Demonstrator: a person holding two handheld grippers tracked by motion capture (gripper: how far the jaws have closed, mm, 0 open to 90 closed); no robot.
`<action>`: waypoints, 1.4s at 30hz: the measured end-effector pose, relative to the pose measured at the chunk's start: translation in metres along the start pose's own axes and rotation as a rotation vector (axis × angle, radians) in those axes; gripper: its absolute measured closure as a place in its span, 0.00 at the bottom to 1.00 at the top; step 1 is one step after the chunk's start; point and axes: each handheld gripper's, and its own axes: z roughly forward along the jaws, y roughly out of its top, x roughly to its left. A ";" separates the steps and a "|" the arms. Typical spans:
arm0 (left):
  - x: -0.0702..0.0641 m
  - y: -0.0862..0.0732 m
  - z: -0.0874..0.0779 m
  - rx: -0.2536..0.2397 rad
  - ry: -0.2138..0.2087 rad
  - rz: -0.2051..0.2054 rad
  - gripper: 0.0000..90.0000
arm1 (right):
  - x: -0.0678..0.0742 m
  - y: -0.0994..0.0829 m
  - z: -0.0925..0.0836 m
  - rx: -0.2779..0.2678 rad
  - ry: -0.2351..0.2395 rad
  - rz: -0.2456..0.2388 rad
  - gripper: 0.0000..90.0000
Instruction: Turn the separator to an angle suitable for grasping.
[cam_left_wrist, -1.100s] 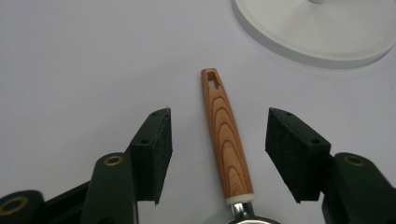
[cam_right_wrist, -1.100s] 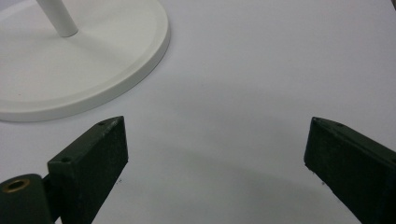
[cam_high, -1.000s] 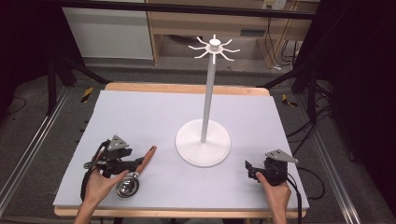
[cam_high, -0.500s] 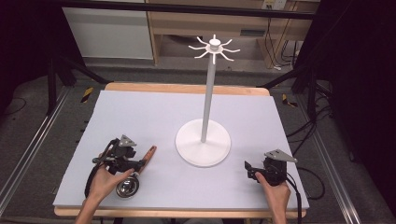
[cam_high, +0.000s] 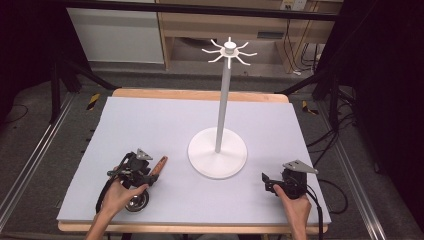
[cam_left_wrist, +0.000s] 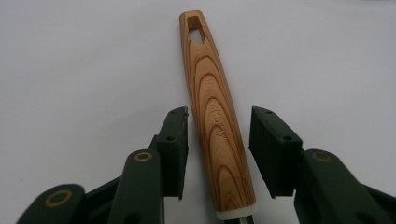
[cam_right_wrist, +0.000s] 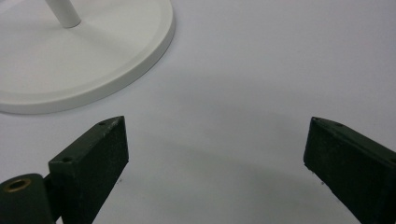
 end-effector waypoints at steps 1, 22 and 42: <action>0.000 0.000 0.001 0.005 0.004 0.003 0.64 | 0.000 0.000 0.000 0.001 0.000 0.000 0.08; 0.002 0.001 0.007 0.051 -0.006 -0.003 0.70 | 0.000 0.000 0.001 0.011 0.003 0.014 0.08; -0.001 0.006 -0.006 0.016 -0.009 0.089 0.62 | -0.002 -0.001 0.001 0.011 0.011 0.014 0.08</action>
